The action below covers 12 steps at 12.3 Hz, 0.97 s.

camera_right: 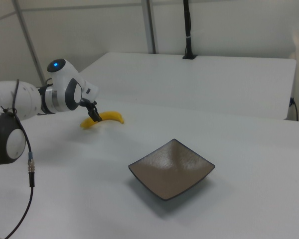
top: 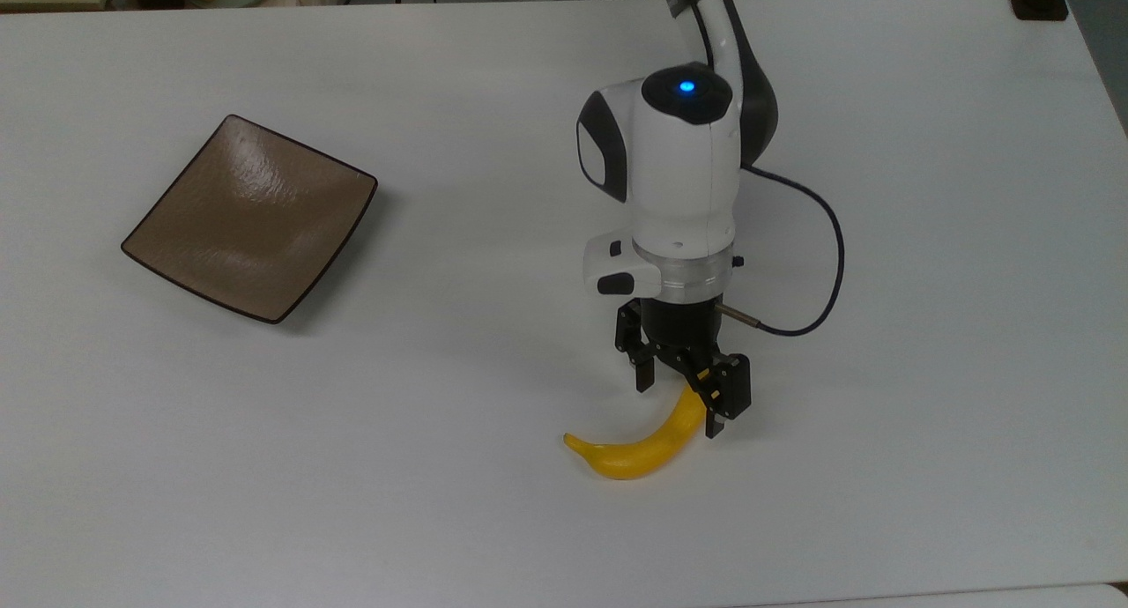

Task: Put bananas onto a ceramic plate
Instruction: 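Close the gripper on the middle of the banana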

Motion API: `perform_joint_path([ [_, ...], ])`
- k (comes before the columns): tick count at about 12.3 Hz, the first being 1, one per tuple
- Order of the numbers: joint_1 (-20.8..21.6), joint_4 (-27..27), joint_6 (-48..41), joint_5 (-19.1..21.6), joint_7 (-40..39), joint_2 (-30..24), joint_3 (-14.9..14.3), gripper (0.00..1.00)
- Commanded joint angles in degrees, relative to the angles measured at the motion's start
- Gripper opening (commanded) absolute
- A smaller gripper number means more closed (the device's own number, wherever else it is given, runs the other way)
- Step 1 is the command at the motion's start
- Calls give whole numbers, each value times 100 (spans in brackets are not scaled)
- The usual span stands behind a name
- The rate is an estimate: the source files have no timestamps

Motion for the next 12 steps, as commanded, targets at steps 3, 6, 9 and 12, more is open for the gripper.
perform_joint_path([
  [3, -41, 561, 62, -334, 142, 631, 60, 67],
  [6, -278, 544, 62, -511, -207, 605, 323, 25],
  [9, -358, 413, 53, -485, -341, 439, 385, 25],
  [12, -481, -8, -26, -397, -472, -132, 438, 28],
])
